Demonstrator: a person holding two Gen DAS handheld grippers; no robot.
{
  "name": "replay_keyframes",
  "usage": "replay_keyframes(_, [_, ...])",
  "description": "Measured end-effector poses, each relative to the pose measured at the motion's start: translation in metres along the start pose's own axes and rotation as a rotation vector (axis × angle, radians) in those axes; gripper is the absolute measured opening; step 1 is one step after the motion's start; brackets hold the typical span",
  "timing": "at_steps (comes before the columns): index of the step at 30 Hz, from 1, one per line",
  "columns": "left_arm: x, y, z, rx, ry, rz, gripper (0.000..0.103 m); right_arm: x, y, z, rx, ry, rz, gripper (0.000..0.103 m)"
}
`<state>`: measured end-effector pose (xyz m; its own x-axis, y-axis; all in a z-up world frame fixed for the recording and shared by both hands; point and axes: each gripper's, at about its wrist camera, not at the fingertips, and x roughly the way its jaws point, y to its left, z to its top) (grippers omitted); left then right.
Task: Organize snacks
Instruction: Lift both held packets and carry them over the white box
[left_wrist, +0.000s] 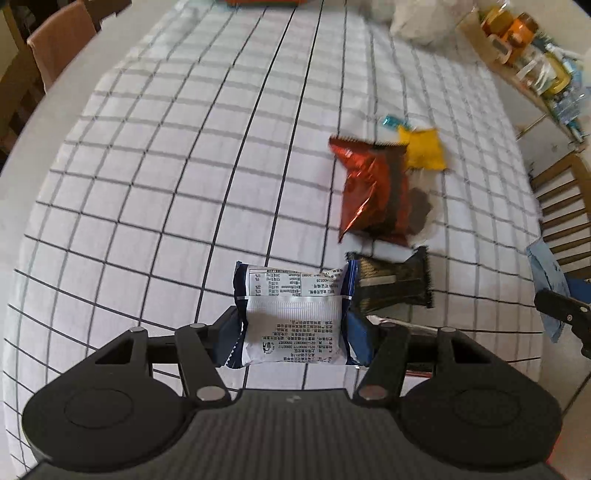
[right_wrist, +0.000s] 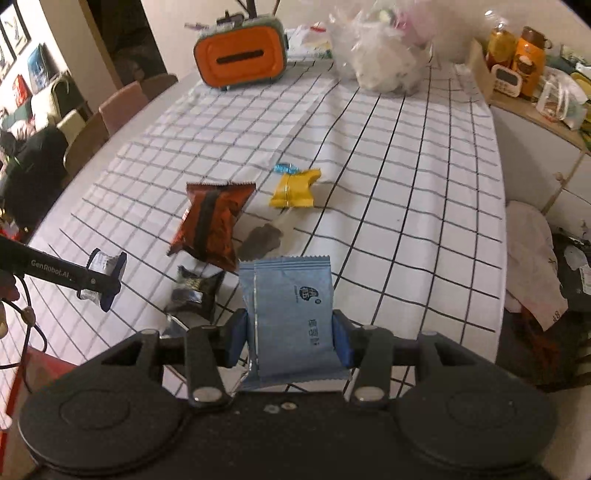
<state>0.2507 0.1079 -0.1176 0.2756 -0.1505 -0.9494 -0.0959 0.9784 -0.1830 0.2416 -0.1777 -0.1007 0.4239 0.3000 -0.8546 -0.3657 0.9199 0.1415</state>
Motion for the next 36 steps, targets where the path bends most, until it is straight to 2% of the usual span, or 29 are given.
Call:
replay_keyframes(8, [-0.048,-0.022,-0.013,0.057,-0.077,-0.032,0.06,-0.05,0.011,-0.006,-0.005,-0.056,0.022,0.047])
replay_keyframes(18, [-0.088,-0.055,-0.052,0.16,-0.105,-0.061,0.06,-0.095,0.024,-0.032,0.004,-0.075,0.054,0.047])
replay_keyframes(23, [-0.096,-0.068,-0.078,0.22,-0.099,-0.034,0.06,-0.107,0.034,-0.051,-0.015,-0.066,0.073,0.047])
replay_keyframes(36, [-0.094,-0.088,-0.133,0.276,-0.059,-0.039,0.06,-0.116,0.065,-0.105,-0.072,-0.044,0.08,0.047])
